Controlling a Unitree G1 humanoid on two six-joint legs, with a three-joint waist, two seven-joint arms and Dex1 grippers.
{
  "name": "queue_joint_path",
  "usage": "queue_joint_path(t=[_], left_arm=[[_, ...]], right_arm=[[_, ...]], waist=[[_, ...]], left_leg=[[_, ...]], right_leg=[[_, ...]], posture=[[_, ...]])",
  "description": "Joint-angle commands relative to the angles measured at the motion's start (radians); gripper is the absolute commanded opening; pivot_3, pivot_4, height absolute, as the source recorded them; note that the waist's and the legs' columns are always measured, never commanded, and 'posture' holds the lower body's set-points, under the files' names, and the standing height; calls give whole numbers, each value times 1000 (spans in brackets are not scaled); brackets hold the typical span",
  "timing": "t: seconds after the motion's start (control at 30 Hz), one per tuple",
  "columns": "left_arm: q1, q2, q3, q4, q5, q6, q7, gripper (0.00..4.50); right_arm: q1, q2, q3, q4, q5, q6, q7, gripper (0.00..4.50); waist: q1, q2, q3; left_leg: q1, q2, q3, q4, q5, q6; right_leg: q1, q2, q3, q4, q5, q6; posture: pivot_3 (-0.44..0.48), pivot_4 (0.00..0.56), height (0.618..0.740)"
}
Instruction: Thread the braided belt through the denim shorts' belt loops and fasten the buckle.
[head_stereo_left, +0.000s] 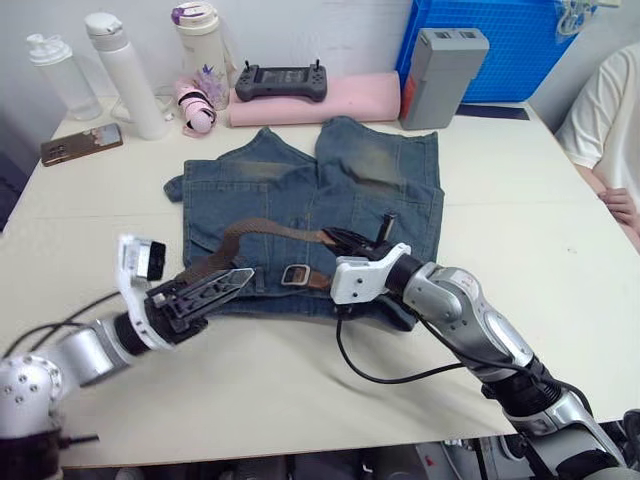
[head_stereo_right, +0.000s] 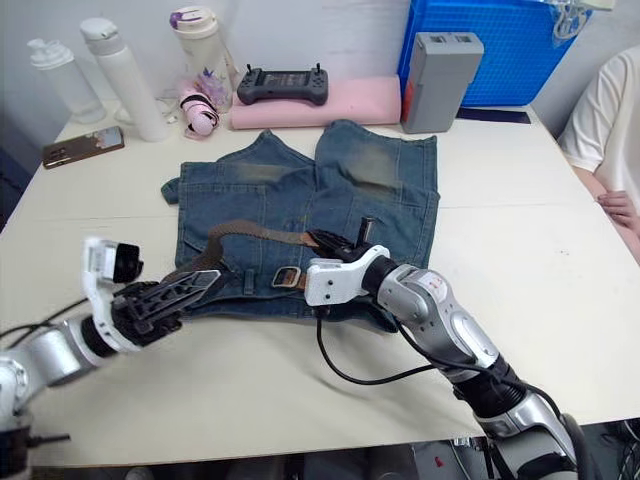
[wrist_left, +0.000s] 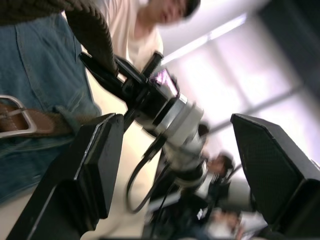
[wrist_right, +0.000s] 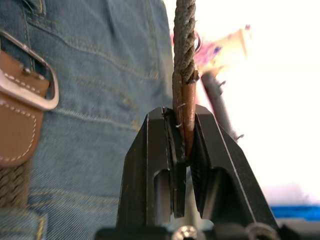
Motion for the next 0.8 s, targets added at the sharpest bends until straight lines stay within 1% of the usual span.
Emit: queue_joint_path(t=[0.03,0.13,0.17,0.2,0.27,0.33,0.5,0.57,0.67,0.7,0.77,0.8], left_arm=[[39,-186,-62,-100,-74,-168,314,3739],[11,-409,-81,-185,-74,-310,534,3739],[3,-462,-88,-205,-74,-344,604,3739],[-3,-491,-93,-218,-74,-361,656,3739],[-10,-508,-102,-234,-74,-369,722,3739],[-28,-546,-106,-242,-74,-397,780,3739],[-34,-577,-121,-235,-74,-397,852,3739],[-31,-579,-122,-228,-74,-388,860,3739],[-26,-584,-127,-226,-74,-376,865,2919],[-26,-579,-128,-224,-74,-368,860,2497],[-25,-574,-129,-220,-74,-356,851,1472],[-24,-575,-130,-217,-74,-352,850,1067]], right_arm=[[-23,-20,-20,-12,-75,-86,-58,0],[-17,-25,-13,5,-115,-126,-80,0],[-13,-26,-13,8,-122,-136,-85,0],[-10,-26,-15,10,-126,-143,-87,0],[-6,-24,-21,11,-132,-154,-89,0],[-4,-22,-21,13,-135,-163,-83,0],[4,-17,-26,14,-137,-172,-78,0],[4,-17,-27,13,-137,-172,-77,0],[6,-16,-31,13,-138,-173,-76,0],[7,-16,-32,12,-139,-173,-76,0],[8,-15,-34,11,-140,-172,-75,0],[8,-14,-35,10,-141,-170,-75,0]], waist=[[5,1,-1],[12,-1,-1],[20,-1,-1],[23,-1,-1],[23,-1,-1],[22,-1,-2],[22,-1,-2],[23,-1,-2],[24,-1,-2],[24,-1,-2],[24,-1,-2],[24,-1,-2]], left_leg=[[1,-2,0,1,0,0],[1,-2,1,3,1,1],[1,-2,1,3,1,1],[1,-2,2,3,1,1],[1,-1,3,3,0,-1],[1,1,5,1,1,-3],[0,2,7,1,1,-3],[0,2,7,1,1,-3],[0,2,7,1,1,-3],[0,2,7,1,1,-3],[0,2,7,1,1,-3],[0,2,7,1,1,-3]], right_leg=[[2,0,6,-1,0,0],[6,5,13,-8,0,0],[6,6,14,-9,0,0],[6,7,15,-11,0,0],[7,11,16,-13,0,0],[6,14,16,-15,0,0],[6,16,17,-20,0,-1],[6,16,17,-21,0,-1],[7,16,17,-21,0,-1],[7,16,17,-22,0,-1],[8,16,17,-23,0,-1],[8,16,17,-23,0,-1]], posture=[[0,150,714],[0,150,714],[0,150,714],[0,150,714],[0,150,714],[0,150,714],[0,150,714],[0,150,714],[0,150,714],[0,150,714],[0,150,714],[0,150,714]])
